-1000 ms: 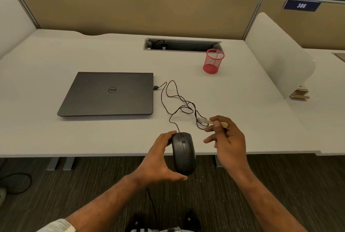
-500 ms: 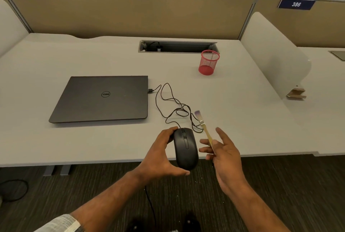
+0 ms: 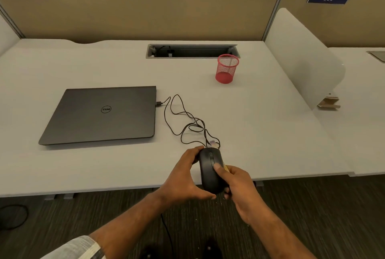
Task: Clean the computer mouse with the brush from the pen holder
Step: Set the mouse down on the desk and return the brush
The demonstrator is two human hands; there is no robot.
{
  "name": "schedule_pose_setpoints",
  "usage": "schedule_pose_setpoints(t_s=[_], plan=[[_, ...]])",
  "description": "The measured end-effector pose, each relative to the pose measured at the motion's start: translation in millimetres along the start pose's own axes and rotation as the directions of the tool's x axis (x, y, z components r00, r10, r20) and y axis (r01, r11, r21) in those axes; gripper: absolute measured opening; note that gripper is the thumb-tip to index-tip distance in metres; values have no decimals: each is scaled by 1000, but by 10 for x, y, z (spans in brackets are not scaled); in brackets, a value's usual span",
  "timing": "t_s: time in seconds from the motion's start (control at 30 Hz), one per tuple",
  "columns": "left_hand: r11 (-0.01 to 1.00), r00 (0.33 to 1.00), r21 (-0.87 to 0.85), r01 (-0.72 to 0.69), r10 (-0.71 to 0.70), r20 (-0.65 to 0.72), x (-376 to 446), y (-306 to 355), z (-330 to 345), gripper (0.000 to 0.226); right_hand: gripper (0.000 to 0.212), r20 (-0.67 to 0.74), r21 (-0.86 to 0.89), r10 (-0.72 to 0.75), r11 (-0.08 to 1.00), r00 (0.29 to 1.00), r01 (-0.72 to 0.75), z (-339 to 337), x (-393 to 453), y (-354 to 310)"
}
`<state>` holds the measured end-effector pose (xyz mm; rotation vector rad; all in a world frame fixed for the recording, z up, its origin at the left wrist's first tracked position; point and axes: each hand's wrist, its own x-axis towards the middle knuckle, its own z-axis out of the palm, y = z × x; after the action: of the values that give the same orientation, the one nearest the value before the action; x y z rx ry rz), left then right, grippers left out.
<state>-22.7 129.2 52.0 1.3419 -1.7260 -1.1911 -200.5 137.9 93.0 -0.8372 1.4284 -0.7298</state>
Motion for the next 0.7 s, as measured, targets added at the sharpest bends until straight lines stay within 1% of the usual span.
schedule_pose_setpoints(t_s=[0.13,0.23,0.3,0.37,0.43,0.53,0.6,0.7], plan=[[999,999,31,33,-33,10,129,-30,73,118,32,-1,14,60,998,998,-60,-113,135,-48],[992,998,102,69,-70,3,214,-53,123,124,31,-20,29,113,993,993,-112,-175,265,-84],[984,995,146,99,-98,-12,260,-93,131,129,30,-41,11,141,990,989,-140,-198,353,-116],[973,993,201,115,-113,-23,297,-152,107,130,28,-54,-17,161,987,985,-162,-219,444,-146],[951,993,285,116,-107,-47,305,-216,54,121,24,-75,-35,164,985,984,-167,-230,523,-172],[916,984,381,123,-65,-163,344,-313,-43,88,20,-121,-84,139,985,983,-150,-243,672,-218],[886,967,437,153,-43,-251,410,-352,-120,71,24,-138,-100,105,988,985,-120,-245,781,-253],[839,946,503,205,-38,-323,555,-388,-227,60,29,-163,-108,64,991,985,-82,-247,937,-315]])
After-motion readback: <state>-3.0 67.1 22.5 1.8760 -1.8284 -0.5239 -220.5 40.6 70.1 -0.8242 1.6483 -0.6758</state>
